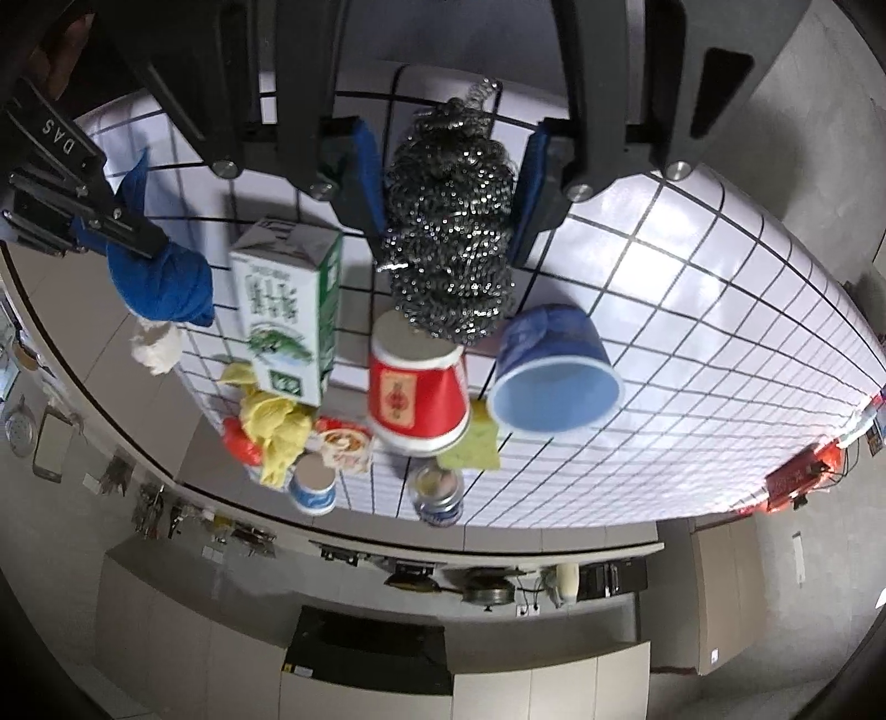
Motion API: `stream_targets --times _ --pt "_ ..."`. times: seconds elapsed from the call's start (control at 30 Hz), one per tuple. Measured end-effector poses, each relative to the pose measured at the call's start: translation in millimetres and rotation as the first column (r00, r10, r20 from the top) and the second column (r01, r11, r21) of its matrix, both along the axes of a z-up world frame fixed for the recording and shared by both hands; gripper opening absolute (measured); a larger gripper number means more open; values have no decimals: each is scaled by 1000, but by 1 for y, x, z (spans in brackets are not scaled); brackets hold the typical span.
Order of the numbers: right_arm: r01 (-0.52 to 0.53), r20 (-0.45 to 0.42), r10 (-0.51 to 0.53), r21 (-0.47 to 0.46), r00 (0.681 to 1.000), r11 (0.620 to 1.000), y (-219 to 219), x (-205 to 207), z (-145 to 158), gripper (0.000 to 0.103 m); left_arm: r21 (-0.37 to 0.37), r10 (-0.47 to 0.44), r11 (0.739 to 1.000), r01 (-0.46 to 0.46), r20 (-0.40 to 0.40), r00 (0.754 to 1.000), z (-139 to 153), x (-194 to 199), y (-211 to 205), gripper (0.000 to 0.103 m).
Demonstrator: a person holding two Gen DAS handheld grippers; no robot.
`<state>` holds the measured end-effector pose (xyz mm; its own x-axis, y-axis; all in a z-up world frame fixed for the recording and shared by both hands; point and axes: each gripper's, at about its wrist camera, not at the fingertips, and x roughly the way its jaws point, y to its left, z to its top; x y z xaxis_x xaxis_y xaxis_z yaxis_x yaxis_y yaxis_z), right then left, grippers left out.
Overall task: Collect trash
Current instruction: 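Grasp the steel wool scrubber with left tool while right tool grasps blue towel, then carry both items over the black bin and open both tools to drop them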
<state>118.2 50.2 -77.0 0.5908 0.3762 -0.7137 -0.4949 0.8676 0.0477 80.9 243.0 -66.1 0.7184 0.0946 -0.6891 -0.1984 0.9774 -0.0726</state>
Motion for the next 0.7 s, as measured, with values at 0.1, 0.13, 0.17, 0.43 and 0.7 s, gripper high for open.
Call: stream_targets --times 0.1,0.13,0.17,0.43,0.7 --pt "-1 31 1 12 1000 1000 -6 -6 14 12 7 -14 1000 14 11 1000 6 -2 -9 42" --pt "0 37 0 18 999 1000 -8 -7 17 12 7 -20 1000 20 14 1000 8 -2 -11 42" --pt "2 45 -3 25 999 1000 -12 -9 22 12 10 -25 1000 25 19 999 10 -3 -15 42" --pt "45 107 -52 63 993 997 -45 -23 52 12 7 -102 995 101 55 993 27 -1 -50 42" --pt "180 122 -186 60 975 982 -117 -33 60 12 -7 -231 973 232 71 970 31 17 -115 42"
